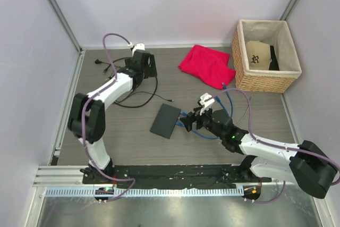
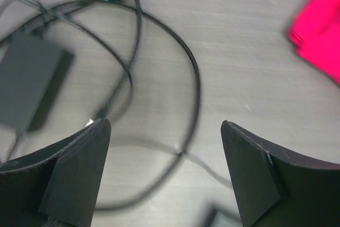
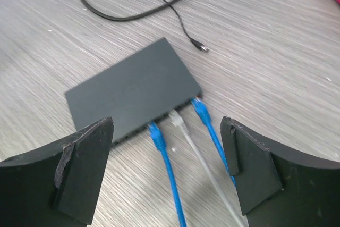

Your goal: Insert the plug into the switch port

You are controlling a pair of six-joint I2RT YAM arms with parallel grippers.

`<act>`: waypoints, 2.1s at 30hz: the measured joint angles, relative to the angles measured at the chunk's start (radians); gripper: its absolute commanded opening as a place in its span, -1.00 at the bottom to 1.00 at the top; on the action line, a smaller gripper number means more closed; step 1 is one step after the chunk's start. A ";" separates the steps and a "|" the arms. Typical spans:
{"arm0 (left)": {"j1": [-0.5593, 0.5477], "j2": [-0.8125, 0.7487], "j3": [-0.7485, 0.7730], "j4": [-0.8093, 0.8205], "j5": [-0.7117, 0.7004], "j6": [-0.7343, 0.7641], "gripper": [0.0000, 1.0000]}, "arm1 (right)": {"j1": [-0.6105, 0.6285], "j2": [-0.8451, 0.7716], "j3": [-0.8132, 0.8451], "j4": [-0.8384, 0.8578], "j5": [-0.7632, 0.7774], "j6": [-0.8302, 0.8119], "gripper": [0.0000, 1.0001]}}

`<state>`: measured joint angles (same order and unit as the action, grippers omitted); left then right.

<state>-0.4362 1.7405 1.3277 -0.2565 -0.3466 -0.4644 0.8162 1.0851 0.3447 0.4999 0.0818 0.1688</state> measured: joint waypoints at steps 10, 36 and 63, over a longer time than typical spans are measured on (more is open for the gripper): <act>0.138 0.443 0.294 -0.011 0.046 0.109 -0.03 | 0.000 -0.038 -0.053 -0.023 0.050 -0.005 0.81; -0.069 -0.015 0.351 -0.231 0.095 0.279 -0.79 | 0.000 -0.220 -0.021 -0.208 0.037 0.006 0.79; -0.549 -0.323 -0.103 -0.179 -0.106 0.549 -0.89 | 0.000 -0.491 0.025 -0.542 0.122 0.016 0.76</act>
<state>-0.9848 1.4178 1.2251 -0.4351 -0.4526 0.0841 0.8162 0.5941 0.3698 -0.0425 0.2039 0.1852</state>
